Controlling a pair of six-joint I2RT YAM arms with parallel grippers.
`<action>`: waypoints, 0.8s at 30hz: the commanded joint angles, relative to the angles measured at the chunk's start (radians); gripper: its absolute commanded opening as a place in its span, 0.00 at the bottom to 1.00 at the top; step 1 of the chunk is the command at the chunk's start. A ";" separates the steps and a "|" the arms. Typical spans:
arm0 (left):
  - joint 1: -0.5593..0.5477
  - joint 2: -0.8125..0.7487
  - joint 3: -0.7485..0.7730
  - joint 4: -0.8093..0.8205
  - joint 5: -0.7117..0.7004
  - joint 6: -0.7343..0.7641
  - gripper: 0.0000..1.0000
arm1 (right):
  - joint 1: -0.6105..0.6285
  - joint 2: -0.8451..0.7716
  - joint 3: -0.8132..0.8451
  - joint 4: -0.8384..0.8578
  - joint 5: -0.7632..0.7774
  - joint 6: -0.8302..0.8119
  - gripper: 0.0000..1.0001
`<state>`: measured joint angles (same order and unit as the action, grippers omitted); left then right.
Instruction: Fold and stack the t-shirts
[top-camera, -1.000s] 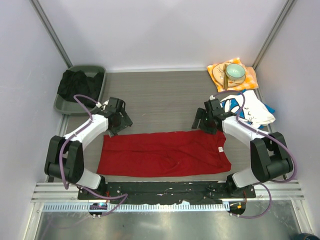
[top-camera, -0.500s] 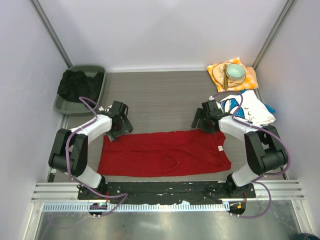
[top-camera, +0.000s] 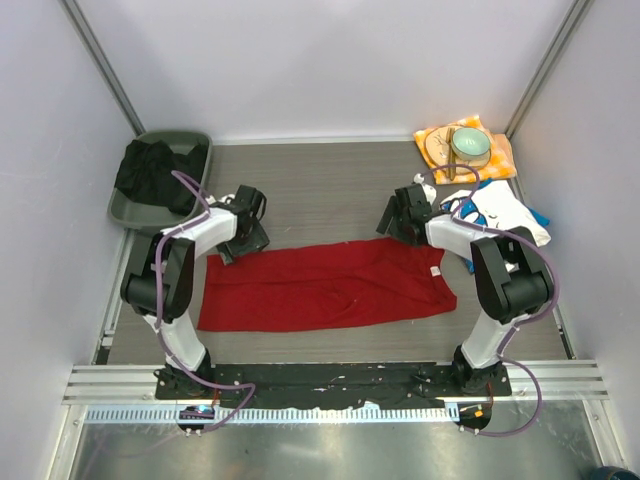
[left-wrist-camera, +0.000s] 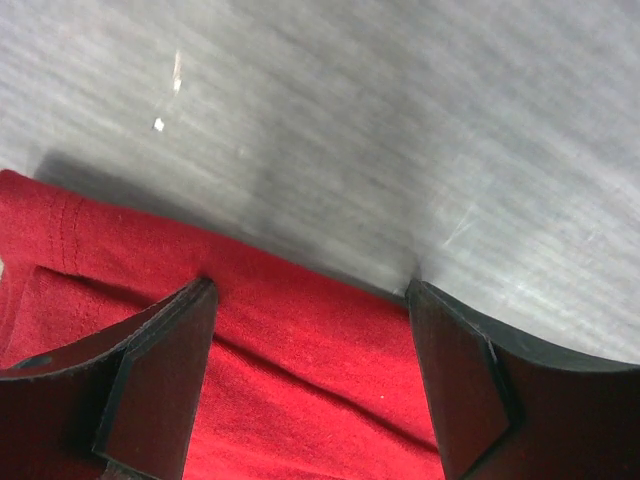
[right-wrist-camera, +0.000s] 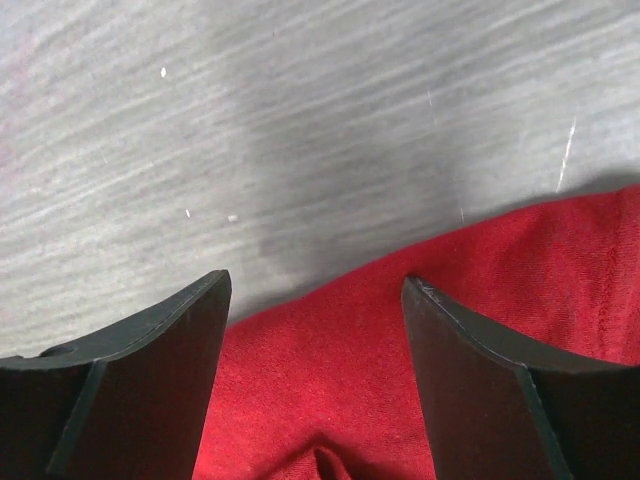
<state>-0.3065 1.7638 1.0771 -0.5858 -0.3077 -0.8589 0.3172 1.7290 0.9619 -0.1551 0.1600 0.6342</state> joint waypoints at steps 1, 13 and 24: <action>0.020 0.134 0.064 0.090 0.005 -0.005 0.81 | -0.026 0.130 0.015 -0.060 0.030 0.007 0.75; 0.061 0.008 0.169 0.113 0.179 -0.009 0.82 | -0.017 0.021 0.107 -0.139 0.059 -0.034 0.78; 0.056 -0.231 -0.006 0.118 0.205 -0.022 0.82 | 0.077 -0.147 0.014 -0.201 0.015 -0.044 0.87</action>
<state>-0.2485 1.5684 1.1137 -0.4923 -0.1310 -0.8719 0.3534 1.6299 0.9981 -0.3290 0.1730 0.6010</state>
